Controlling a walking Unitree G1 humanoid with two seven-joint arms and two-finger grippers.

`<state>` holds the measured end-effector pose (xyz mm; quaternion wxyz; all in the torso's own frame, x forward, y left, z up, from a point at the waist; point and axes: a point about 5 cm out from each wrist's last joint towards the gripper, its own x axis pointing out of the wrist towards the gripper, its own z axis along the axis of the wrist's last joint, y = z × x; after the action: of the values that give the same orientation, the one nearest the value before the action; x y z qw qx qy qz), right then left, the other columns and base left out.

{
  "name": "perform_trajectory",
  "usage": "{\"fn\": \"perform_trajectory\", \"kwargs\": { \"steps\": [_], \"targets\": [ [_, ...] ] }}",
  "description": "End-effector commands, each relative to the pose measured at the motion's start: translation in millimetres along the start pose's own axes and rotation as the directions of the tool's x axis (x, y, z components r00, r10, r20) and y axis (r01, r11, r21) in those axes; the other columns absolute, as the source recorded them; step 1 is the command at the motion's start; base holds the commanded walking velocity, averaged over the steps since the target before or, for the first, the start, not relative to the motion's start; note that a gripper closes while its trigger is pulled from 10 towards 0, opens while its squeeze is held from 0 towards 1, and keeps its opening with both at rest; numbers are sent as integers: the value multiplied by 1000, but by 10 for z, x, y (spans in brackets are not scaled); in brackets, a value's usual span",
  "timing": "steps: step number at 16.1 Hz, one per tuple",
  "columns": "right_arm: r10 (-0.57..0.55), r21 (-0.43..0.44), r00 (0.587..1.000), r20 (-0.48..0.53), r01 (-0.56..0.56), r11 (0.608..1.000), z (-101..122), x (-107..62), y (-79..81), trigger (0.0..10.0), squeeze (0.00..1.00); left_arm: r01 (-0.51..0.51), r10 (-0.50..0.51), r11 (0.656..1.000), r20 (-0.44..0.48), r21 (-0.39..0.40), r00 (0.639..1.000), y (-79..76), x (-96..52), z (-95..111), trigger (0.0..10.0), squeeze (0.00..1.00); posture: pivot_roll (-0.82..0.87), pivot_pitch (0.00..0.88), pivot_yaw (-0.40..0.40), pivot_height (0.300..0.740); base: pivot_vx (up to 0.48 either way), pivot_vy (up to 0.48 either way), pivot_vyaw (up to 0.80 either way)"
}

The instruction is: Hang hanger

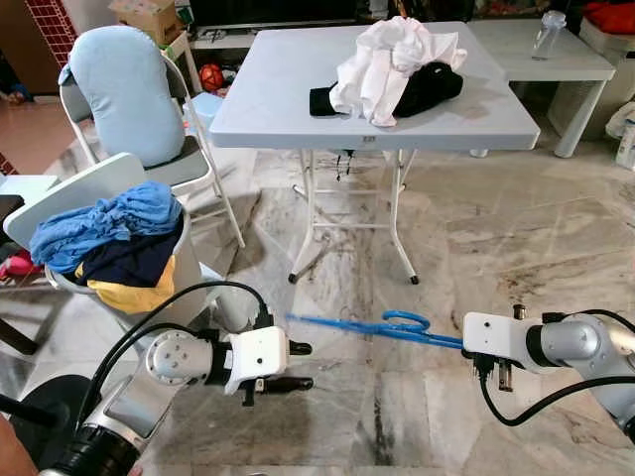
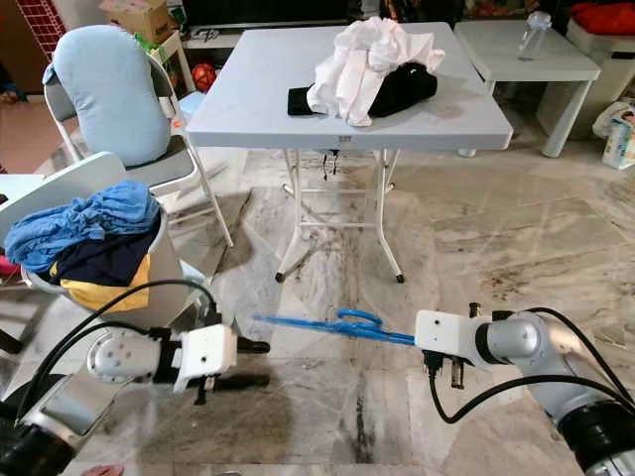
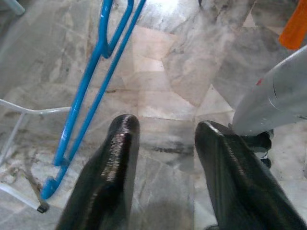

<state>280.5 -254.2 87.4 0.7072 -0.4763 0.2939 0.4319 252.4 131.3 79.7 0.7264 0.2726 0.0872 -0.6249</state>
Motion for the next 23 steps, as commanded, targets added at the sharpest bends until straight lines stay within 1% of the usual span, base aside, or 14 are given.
{"fn": "perform_trajectory", "kwargs": {
  "steps": [1, 3, 4, 5, 6, 8, 9, 10, 11, 12, 13, 14, 19, 23],
  "targets": [
    [-32, -8, 999, 7, 32, 999, 27, 15, -36, 0, 0, -48, 48, 999, -4, 15, 999, 56, -77, 31, 10000, 1000, -44, 55, 56, 740, 0, 0, 0],
    [-129, 86, 992, -1, 128, 988, -30, 75, -46, 0, 0, -268, 268, 963, 7, -28, 963, 181, -95, 25, 10000, 1000, -43, 60, 47, 740, 0, 0, 0],
    [-197, 198, 979, 50, 184, 963, 3, 91, -65, 0, 0, -401, 405, 913, 38, -78, 914, 253, -89, 62, 10000, 1000, -41, 61, 41, 740, 0, 0, 0],
    [-321, 379, 942, 95, 264, 887, 63, 106, -106, 0, 0, -546, 559, 823, 56, -155, 827, 311, -79, 103, 10000, 1000, -41, 60, 37, 740, 0, 0, 0],
    [-391, 474, 916, 88, 307, 825, 72, 114, -103, 0, 0, -610, 634, 763, 63, -212, 771, 315, -71, 124, 10000, 1000, -43, 58, 30, 740, 0, 0, 0],
    [-509, 712, 861, 2, 356, 606, 39, 186, 11, 0, 0, -731, 781, 584, 0, -352, 624, 274, -37, 93, 10000, 1000, -39, 51, 31, 740, 0, 0, 0],
    [-528, 769, 849, -24, 353, 533, 40, 209, 63, 0, 0, -763, 817, 521, -36, -384, 576, 250, -39, 65, 10000, 1000, -43, 51, 33, 740, 0, 0, 0],
    [-534, 791, 844, -41, 354, 499, 41, 222, 104, 0, 0, -760, 819, 504, -52, -410, 572, 221, -17, 57, 10000, 1000, -45, 51, 33, 740, 0, 0, 0],
    [-558, 827, 827, -72, 362, 430, 54, 228, 170, 0, 0, -744, 814, 494, -62, -449, 578, 169, 28, 69, 10000, 1000, -45, 48, 32, 740, 0, 0, 0],
    [-570, 863, 814, -113, 365, 348, 72, 233, 252, 4275, 0, -723, 803, 496, -63, -481, 593, 121, 78, 92, 10000, 1000, -58, 46, 25, 740, 0, 0, 0],
    [-569, 874, 810, -145, 374, 309, 82, 231, 326, 10000, 0, -701, 799, 488, -57, -519, 599, 103, 118, 118, 10000, 455, -63, 43, 23, 740, 0, 0, 0],
    [-608, 883, 775, -170, 394, 255, 98, 192, 347, 10000, 0, -692, 805, 463, -64, -554, 590, 129, 126, 131, 10000, 0, -65, 43, 25, 740, 0, 0, 0],
    [-600, 895, 766, -230, 409, 180, 134, 192, 422, 10000, 0, -685, 816, 412, -92, -601, 571, 308, 109, 131, 10000, 0, -88, 39, 39, 740, 0, 0, -219],
    [-600, 894, 763, -239, 415, 171, 183, 202, 418, 10000, 0, -688, 816, 399, -107, -607, 568, 362, 88, 120, 10000, 0, -81, 39, 41, 740, 0, 157, -744]
  ]
}}
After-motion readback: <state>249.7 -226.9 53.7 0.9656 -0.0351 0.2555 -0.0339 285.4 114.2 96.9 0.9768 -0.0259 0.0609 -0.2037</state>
